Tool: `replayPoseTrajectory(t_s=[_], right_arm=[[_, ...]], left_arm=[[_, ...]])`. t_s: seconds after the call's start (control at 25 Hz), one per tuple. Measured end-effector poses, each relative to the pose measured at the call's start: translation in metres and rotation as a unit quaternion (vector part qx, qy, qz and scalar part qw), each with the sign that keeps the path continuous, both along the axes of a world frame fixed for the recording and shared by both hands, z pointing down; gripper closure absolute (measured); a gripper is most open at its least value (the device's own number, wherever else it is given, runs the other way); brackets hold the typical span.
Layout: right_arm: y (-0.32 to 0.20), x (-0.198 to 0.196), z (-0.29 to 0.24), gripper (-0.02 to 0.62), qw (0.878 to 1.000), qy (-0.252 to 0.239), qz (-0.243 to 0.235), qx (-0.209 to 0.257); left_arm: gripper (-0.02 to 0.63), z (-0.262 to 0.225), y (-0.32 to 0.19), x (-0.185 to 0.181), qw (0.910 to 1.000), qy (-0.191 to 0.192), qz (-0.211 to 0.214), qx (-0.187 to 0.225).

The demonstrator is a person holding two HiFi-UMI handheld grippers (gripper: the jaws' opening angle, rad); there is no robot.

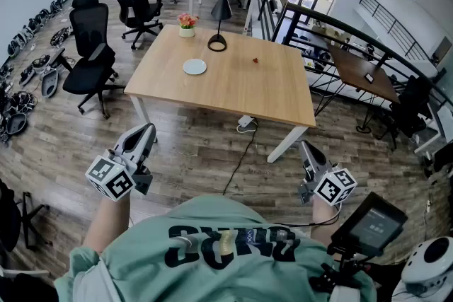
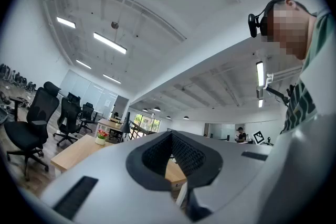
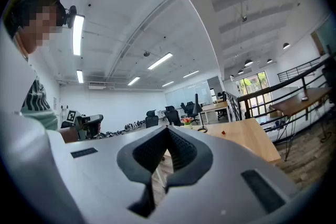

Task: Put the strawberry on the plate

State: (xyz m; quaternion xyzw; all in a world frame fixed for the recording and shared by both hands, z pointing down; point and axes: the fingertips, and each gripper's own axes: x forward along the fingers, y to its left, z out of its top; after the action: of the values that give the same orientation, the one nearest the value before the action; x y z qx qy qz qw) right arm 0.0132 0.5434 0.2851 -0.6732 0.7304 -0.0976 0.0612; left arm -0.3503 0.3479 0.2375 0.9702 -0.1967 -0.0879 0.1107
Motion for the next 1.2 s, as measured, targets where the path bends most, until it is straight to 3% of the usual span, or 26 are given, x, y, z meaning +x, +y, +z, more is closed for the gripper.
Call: replayPoseTrajectory(t_s=[0.76,1.2], right_arm=[[0.003,-0.011,-0.004,0.591,1.000,0.003,-0.005,-0.001],[0.015,0.002,-0.003,0.591,0.999,-0.032,0.010,0.015]], left_arm=[[0.604,-0.001,0.004,-0.009,1.0000,0.002,-0.003,0.001],[0.604,0.000,0.013,-0.003,1.0000,-0.001,0.000,0.003]])
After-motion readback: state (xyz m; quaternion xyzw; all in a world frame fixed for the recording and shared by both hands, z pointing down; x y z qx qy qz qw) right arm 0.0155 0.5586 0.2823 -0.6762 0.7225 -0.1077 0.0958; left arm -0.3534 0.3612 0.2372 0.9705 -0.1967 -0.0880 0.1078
